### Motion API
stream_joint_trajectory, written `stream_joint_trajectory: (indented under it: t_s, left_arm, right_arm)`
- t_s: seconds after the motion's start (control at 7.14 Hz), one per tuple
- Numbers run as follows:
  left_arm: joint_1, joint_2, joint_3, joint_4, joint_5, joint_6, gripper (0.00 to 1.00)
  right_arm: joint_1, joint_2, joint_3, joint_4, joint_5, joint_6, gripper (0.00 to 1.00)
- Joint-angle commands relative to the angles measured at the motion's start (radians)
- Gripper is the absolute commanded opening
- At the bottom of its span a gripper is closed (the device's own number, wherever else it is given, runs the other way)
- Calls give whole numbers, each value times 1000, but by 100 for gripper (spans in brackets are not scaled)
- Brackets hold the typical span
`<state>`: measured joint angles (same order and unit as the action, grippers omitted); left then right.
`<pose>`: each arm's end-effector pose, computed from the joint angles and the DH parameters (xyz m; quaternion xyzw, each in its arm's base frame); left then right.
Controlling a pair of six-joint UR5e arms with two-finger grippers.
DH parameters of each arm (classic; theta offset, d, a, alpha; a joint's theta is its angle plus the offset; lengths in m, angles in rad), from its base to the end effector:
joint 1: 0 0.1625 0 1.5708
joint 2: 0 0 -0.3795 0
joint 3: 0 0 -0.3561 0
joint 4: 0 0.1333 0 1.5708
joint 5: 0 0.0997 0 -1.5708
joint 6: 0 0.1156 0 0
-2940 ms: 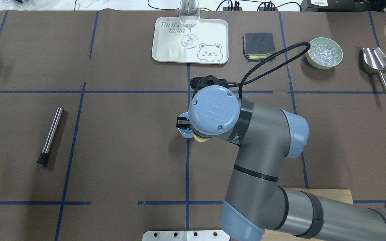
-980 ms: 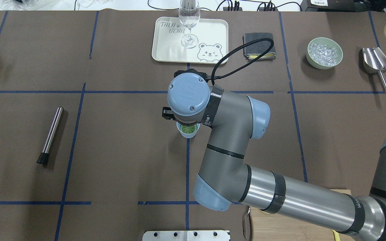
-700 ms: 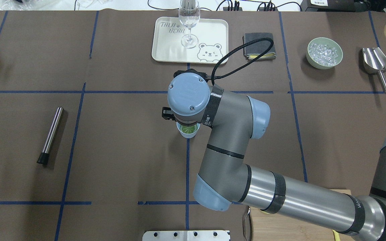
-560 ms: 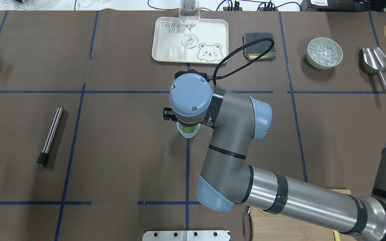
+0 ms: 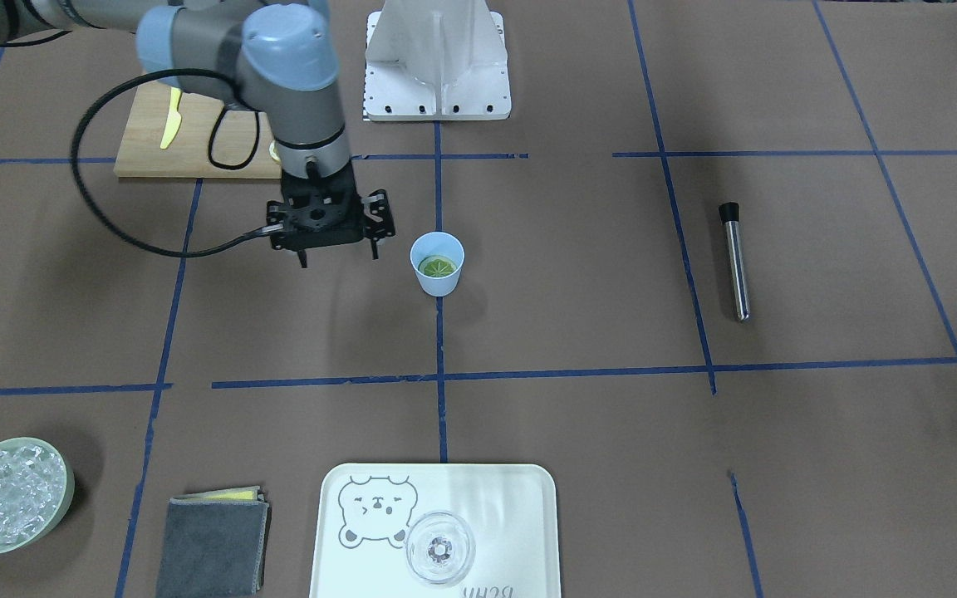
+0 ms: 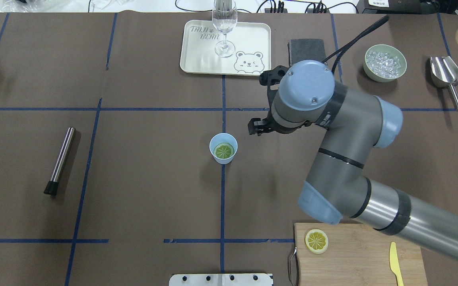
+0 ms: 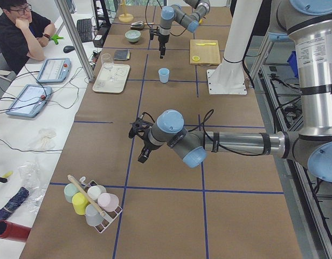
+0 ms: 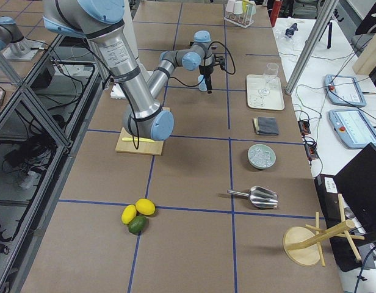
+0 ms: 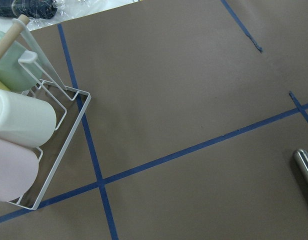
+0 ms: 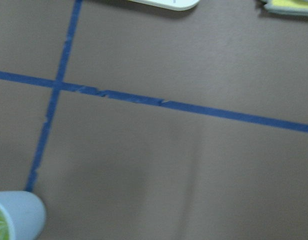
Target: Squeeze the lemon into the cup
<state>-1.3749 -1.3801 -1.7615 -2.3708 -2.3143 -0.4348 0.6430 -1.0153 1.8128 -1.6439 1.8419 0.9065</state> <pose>0.0267 -0.4175 0.5229 0.2412 0.4306 0.0382 0.8689 -0.4167 -0.4401 0.2474 0.1132 -0.3556 -0.0577 0.9260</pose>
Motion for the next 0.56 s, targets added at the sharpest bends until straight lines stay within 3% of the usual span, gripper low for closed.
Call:
stream_joint_trajectory:
  t_s: [0.0, 0.42]
  left_arm:
    - [142, -55, -1, 1, 56, -268, 90]
    - [259, -100, -1, -1, 117, -433, 82]
  right_arm:
    - [236, -167, 23, 1, 197, -383, 100]
    - [597, -416, 8, -1, 392, -862, 100]
